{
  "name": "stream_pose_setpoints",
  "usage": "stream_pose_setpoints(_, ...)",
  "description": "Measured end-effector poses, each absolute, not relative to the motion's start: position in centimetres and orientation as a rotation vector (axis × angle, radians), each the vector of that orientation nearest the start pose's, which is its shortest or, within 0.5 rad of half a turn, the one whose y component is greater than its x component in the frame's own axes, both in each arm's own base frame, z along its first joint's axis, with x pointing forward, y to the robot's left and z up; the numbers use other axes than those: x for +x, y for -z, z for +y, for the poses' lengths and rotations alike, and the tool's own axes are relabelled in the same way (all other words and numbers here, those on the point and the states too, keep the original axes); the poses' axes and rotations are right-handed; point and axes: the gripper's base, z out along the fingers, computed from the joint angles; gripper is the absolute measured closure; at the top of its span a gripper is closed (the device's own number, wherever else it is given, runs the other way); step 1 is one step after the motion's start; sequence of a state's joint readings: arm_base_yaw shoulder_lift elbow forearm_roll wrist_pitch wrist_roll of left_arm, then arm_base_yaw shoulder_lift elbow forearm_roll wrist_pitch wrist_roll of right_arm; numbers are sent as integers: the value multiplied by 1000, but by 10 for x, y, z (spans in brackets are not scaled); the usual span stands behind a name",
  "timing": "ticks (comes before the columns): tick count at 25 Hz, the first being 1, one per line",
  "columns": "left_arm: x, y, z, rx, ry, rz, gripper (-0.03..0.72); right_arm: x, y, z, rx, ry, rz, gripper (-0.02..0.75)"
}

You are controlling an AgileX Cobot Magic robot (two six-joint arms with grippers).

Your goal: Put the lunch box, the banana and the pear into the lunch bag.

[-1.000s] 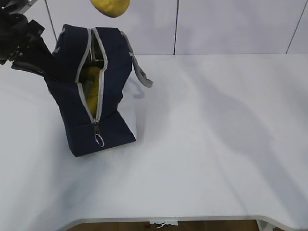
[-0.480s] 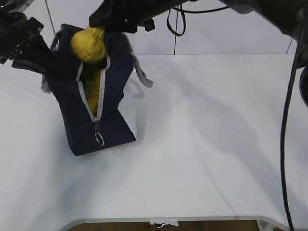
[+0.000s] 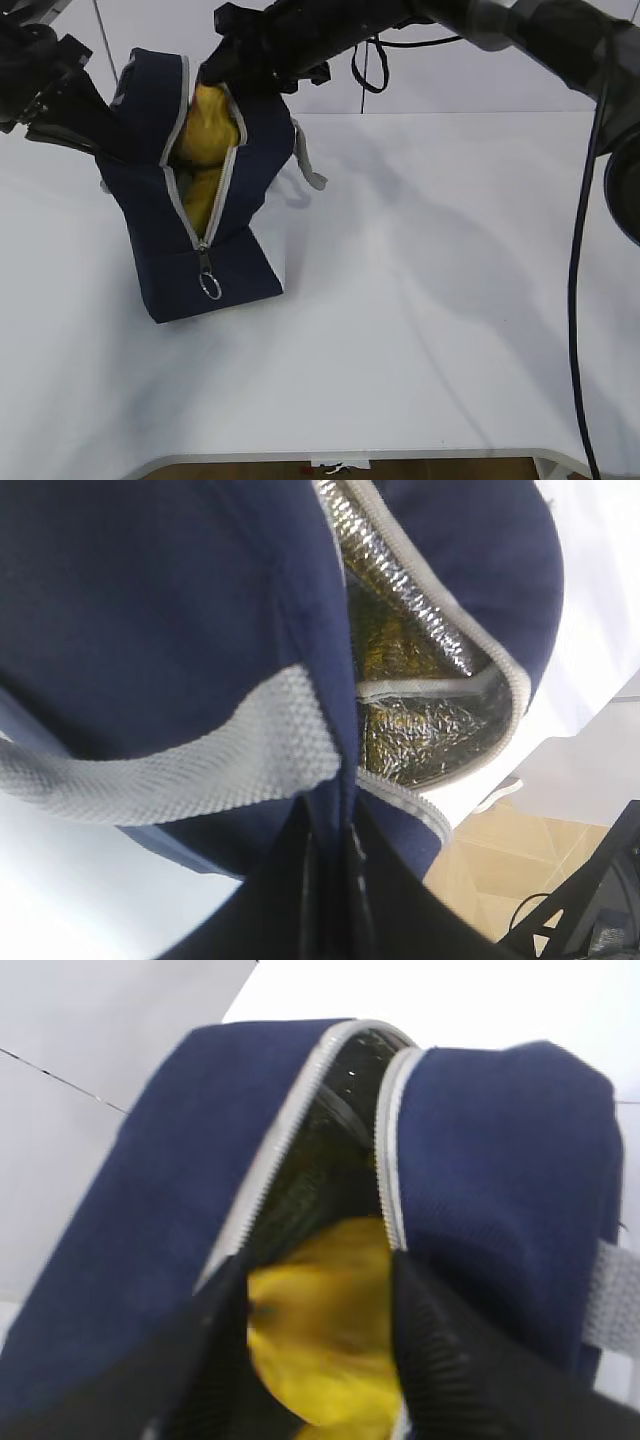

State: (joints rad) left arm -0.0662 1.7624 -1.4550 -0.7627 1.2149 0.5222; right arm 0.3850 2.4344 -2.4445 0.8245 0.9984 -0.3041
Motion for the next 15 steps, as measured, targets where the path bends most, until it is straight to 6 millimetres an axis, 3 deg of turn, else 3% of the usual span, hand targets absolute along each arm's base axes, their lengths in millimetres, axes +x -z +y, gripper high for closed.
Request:
stream_pose_setpoints(5, 354, -292, -82, 484, 959, 2647, 694, 479, -280, 254, -554, -1101, 2262, 269)
stream_pose_setpoints(7, 354, -292, -82, 486, 956, 2649, 694, 477, -284, 250, -572, -1106, 2274, 252)
stream_pose_setpoints(11, 354, -292, -82, 487, 954, 2650, 694, 472, -313, 226, -603, -1073, 2266, 241)
stream_pose_setpoints(15, 354, -292, -82, 488, 952, 2651, 694, 471, -323, 214, -609, -1022, 2265, 241)
